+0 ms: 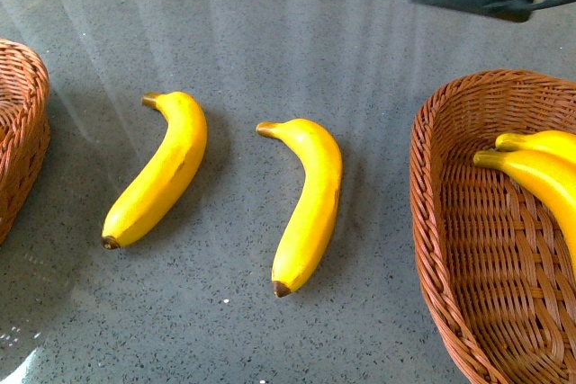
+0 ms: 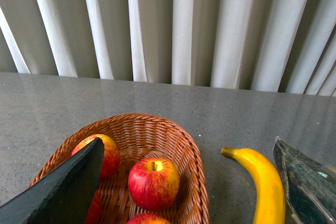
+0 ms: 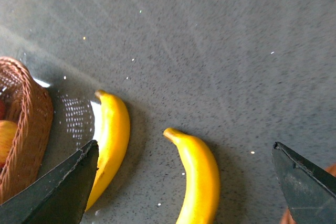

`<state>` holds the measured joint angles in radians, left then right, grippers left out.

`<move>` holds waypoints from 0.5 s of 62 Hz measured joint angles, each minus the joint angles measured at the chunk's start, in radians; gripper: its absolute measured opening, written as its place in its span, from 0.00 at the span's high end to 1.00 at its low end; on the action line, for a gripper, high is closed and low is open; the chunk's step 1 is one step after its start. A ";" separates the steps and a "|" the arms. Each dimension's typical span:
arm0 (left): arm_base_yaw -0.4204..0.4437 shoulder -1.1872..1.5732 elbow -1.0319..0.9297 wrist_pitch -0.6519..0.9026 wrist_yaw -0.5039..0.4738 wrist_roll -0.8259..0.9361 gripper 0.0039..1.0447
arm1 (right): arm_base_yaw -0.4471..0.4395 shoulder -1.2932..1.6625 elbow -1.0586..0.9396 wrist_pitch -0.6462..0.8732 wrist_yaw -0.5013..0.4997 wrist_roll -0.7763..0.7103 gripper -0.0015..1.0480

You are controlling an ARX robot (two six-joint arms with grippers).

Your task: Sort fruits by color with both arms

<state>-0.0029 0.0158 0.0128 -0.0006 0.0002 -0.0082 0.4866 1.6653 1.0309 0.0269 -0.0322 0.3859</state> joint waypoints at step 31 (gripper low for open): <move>0.000 0.000 0.000 0.000 0.000 0.000 0.09 | 0.193 0.481 0.443 -0.248 0.026 0.081 0.09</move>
<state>-0.0029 0.0158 0.0128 -0.0006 0.0002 -0.0082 0.6800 2.1468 1.4734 -0.2214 -0.0067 0.4667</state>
